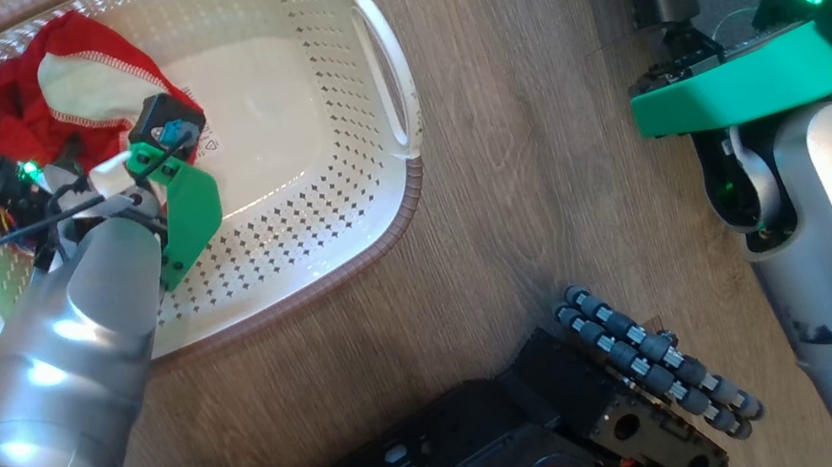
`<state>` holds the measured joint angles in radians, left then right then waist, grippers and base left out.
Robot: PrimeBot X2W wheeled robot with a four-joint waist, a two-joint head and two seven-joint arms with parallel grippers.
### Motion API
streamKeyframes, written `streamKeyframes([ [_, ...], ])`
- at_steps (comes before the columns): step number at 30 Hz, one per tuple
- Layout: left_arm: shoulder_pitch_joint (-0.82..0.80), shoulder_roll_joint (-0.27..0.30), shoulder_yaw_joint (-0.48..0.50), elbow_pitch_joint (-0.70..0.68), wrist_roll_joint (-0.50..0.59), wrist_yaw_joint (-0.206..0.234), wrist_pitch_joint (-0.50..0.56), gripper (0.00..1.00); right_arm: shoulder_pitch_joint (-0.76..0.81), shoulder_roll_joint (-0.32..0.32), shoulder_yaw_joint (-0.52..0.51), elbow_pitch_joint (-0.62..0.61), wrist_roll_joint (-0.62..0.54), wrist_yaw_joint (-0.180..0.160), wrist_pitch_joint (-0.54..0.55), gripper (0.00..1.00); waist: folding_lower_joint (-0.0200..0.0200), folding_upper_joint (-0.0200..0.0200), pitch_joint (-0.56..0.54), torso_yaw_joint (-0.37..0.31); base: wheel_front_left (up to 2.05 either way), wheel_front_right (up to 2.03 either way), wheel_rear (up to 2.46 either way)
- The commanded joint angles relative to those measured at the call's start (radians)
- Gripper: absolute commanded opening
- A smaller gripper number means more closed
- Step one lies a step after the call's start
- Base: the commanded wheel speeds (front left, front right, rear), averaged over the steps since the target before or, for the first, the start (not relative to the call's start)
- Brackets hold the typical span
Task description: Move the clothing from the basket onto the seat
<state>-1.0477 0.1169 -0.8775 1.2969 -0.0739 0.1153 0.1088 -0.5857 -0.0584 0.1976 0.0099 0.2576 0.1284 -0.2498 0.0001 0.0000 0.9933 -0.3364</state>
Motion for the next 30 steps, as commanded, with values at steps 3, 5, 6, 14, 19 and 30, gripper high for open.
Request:
streamKeyframes([
  [3, 0.002, 0.022, -0.008, -0.007, 0.013, 0.007, 0.029, 1.0, 0.053, 0.008, 0.003, -0.038, 0.007, 0.002, -0.012, 1.0, -0.0001, 0.0, 0.001, 0.003, 0.0, 0.0, 0.0],
  [5, 0.002, 0.025, -0.013, -0.006, 0.014, 0.01, 0.034, 1.0, 0.054, 0.008, 0.001, -0.041, 0.006, 0.002, -0.012, 1.0, -0.0001, 0.0, 0.001, 0.004, 0.0, 0.0, 0.0],
  [6, 0.001, 0.026, -0.014, -0.006, 0.013, 0.011, 0.033, 0.92, 0.054, 0.008, -0.001, -0.042, 0.004, 0.002, -0.012, 1.0, -0.0001, 0.0, 0.001, 0.006, 0.0, 0.0, 0.0],
  [14, -0.003, 0.034, 0.008, -0.006, -0.03, 0.005, 0.013, 0.0, 0.041, 0.008, -0.011, -0.039, -0.003, 0.002, -0.012, 1.0, -0.0001, 0.0, 0.001, 0.013, 0.0, 0.0, 0.0],
  [19, -0.001, 0.043, 0.027, -0.006, -0.062, -0.005, -0.045, 0.0, 0.013, 0.008, -0.005, -0.028, 0.001, 0.002, -0.012, 1.0, -0.0001, 0.0, -0.014, 0.008, 0.0, 0.0, 0.0],
  [30, 0.065, 0.001, 0.047, -0.006, -0.12, -0.063, -0.235, 0.0, 0.01, -0.004, -0.026, 0.023, -0.024, 0.002, -0.012, 1.0, -0.0001, 0.0, -0.149, 0.06, 0.0, 0.0, 0.0],
])
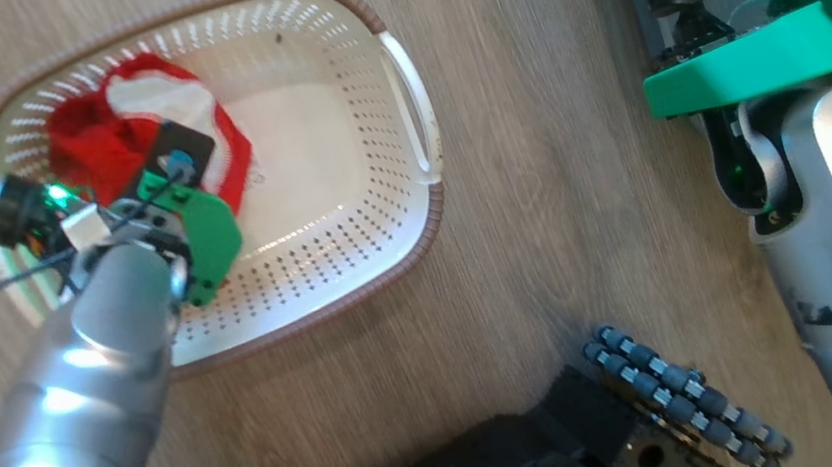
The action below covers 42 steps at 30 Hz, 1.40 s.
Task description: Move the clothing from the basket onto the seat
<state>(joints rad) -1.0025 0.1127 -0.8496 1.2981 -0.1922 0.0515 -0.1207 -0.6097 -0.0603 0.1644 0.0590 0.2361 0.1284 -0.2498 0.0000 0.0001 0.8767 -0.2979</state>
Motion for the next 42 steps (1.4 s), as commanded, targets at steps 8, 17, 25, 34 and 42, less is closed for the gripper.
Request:
streamKeyframes([
  [8, 0.082, -0.039, 0.062, -0.014, -0.079, -0.043, -0.125, 0.0, 0.075, -0.034, 0.002, 0.024, -0.017, 0.002, -0.012, 1.0, 0.0, -0.0001, -0.183, 0.092, 0.0, 0.0, 0.0],
  [17, 0.176, -0.061, 0.11, -0.192, -0.15, -0.017, -0.141, 0.0, 0.15, -0.073, 0.005, 0.078, -0.026, 0.002, -0.012, 1.0, 0.0, -0.0001, -0.366, 0.187, 0.0, 0.0, 0.0],
  [25, 0.305, -0.062, 0.098, -0.451, -0.22, 0.02, -0.141, 0.0, 0.261, -0.085, -0.013, 0.137, -0.039, 0.002, -0.012, 1.0, 0.0, -0.0001, -0.544, 0.263, 0.0, 0.0, 0.0],
  [34, 0.417, -0.062, 0.127, -0.642, -0.217, 0.048, -0.141, 0.0, 0.374, -0.076, -0.019, 0.175, -0.049, 0.002, -0.012, 1.0, 0.0, -0.0001, -0.691, 0.305, 0.0, 0.0, 0.0],
  [42, 0.463, -0.062, 0.147, -0.769, -0.208, 0.057, -0.141, 0.0, 0.445, -0.063, -0.027, 0.19, -0.058, 0.002, -0.012, 1.0, 0.0, -0.0001, -0.773, 0.334, 0.0, 0.0, 0.0],
])
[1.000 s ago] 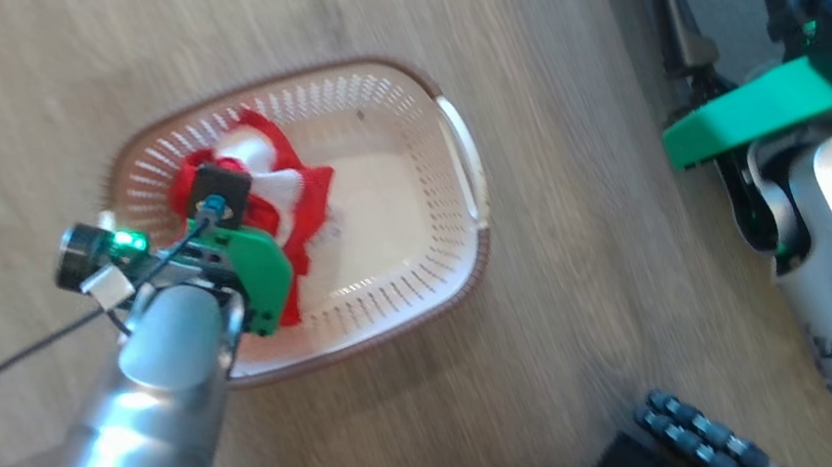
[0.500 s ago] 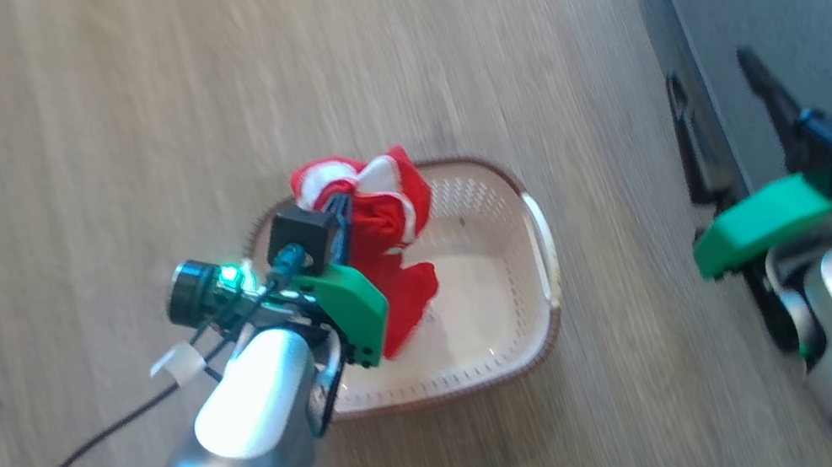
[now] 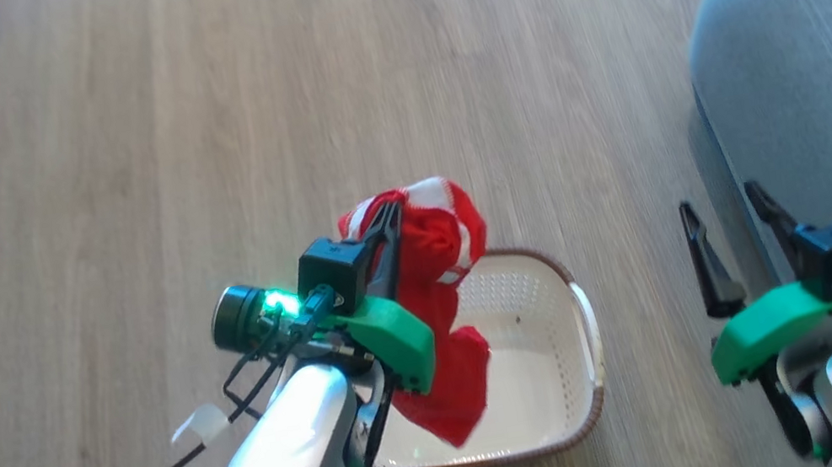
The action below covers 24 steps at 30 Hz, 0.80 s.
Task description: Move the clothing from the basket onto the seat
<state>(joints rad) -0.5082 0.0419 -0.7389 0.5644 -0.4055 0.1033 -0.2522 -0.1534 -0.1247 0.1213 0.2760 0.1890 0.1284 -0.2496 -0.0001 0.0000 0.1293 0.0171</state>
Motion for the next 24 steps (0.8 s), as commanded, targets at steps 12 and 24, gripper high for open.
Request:
streamKeyframes([
  [12, -0.1, 0.008, 0.054, -0.226, 0.037, -0.003, -0.009, 0.0, 0.04, 0.022, 0.032, -0.014, -0.017, 0.002, -0.012, 1.0, 0.0001, 0.0, -0.078, 0.053, 0.0, 0.0, 0.0],
  [24, -0.153, 0.008, 0.042, -0.254, 0.03, 0.002, -0.009, 0.0, 0.031, 0.031, 0.07, -0.03, -0.012, 0.002, -0.012, 1.0, 0.0001, 0.0, -0.078, 0.05, 0.0, 0.0, 0.0],
])
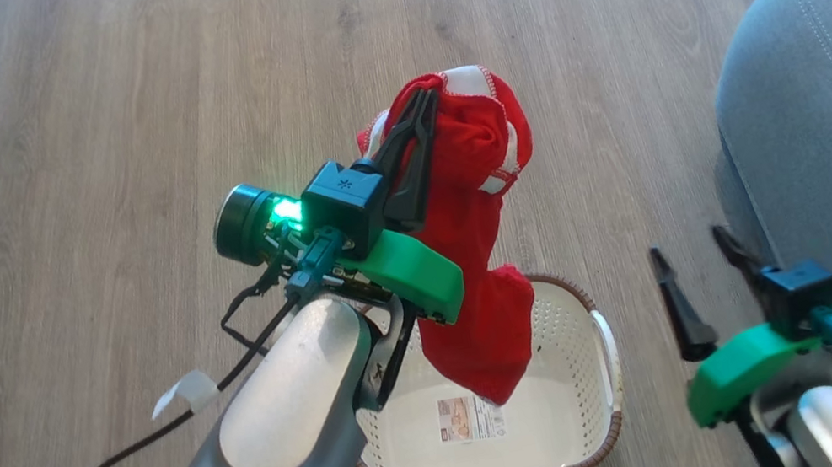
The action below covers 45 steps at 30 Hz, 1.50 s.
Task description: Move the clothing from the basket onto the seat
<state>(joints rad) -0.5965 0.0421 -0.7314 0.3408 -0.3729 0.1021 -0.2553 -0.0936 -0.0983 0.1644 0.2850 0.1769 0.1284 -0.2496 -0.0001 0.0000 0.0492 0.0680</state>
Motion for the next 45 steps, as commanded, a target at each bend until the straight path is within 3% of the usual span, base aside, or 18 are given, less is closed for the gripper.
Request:
streamKeyframes([
  [1, -0.067, 0.008, 0.035, -0.03, -0.004, 0.003, -0.006, 0.0, -0.037, 0.005, 0.041, -0.051, 0.004, 0.002, -0.012, 1.0, 0.0001, 0.0, 0.003, -0.001, 0.0, 0.0, 0.0],
  [10, -0.092, 0.008, 0.023, -0.03, -0.016, -0.011, -0.006, 0.0, -0.151, -0.029, 0.309, -0.161, 0.068, 0.002, -0.012, 1.0, 0.0001, 0.0, 0.012, 0.01, 0.0, 0.0, 0.0],
  [16, -0.107, 0.008, -0.003, -0.037, -0.033, -0.018, -0.006, 0.0, -0.253, -0.037, 0.433, -0.109, 0.074, 0.002, -0.012, 1.0, 0.0001, 0.0, 0.016, 0.035, 0.0, 0.0, 0.0],
  [23, -0.122, 0.008, -0.049, -0.057, -0.057, -0.019, -0.006, 0.0, -0.341, -0.007, 0.484, 0.025, 0.037, 0.002, -0.012, 1.0, 0.0001, 0.0, 0.016, 0.071, 0.0, 0.0, 0.0],
  [30, -0.132, 0.008, -0.103, -0.073, -0.089, -0.01, -0.006, 0.0, -0.395, 0.034, 0.469, 0.176, 0.015, 0.002, -0.012, 1.0, 0.0001, 0.0, 0.018, 0.109, 0.0, 0.0, 0.0],
  [31, -0.132, 0.008, -0.108, -0.074, -0.091, -0.009, -0.006, 0.0, -0.4, 0.037, 0.465, 0.187, 0.017, 0.002, -0.012, 0.88, 0.0001, 0.0, 0.019, 0.112, 0.0, 0.0, 0.0],
  [32, -0.131, 0.008, -0.113, -0.073, -0.095, -0.007, -0.006, 0.0, -0.406, 0.04, 0.462, 0.195, 0.016, 0.002, -0.012, 0.4, 0.0001, 0.0, 0.02, 0.114, 0.0, 0.0, 0.0],
  [33, -0.131, 0.008, -0.116, -0.074, -0.098, -0.006, -0.006, 0.0, -0.408, 0.042, 0.458, 0.199, 0.022, 0.002, -0.012, 0.0, 0.0001, 0.0, 0.021, 0.117, 0.0, 0.0, 0.0],
  [41, -0.113, 0.008, -0.093, -0.067, -0.084, 0.007, -0.006, 0.0, -0.391, 0.046, 0.435, 0.161, 0.044, 0.002, -0.012, 0.0, 0.0001, 0.0, 0.034, 0.095, 0.0, 0.0, 0.0],
  [42, -0.108, 0.008, -0.085, -0.073, -0.081, 0.007, -0.006, 0.28, -0.388, 0.045, 0.432, 0.16, 0.045, 0.002, -0.012, 0.0, 0.0001, 0.0, 0.035, 0.09, 0.0, 0.0, 0.0],
  [43, -0.102, 0.008, -0.075, -0.082, -0.082, 0.006, -0.006, 1.0, -0.386, 0.044, 0.431, 0.156, 0.046, 0.002, -0.012, 0.0, 0.0001, 0.0, 0.035, 0.086, 0.0, 0.0, 0.0],
  [45, -0.092, 0.008, -0.065, -0.081, -0.067, 0.001, -0.006, 1.0, -0.382, 0.04, 0.429, 0.147, 0.047, 0.002, -0.012, 0.0, 0.0001, 0.0, 0.034, 0.077, 0.0, 0.0, 0.0],
])
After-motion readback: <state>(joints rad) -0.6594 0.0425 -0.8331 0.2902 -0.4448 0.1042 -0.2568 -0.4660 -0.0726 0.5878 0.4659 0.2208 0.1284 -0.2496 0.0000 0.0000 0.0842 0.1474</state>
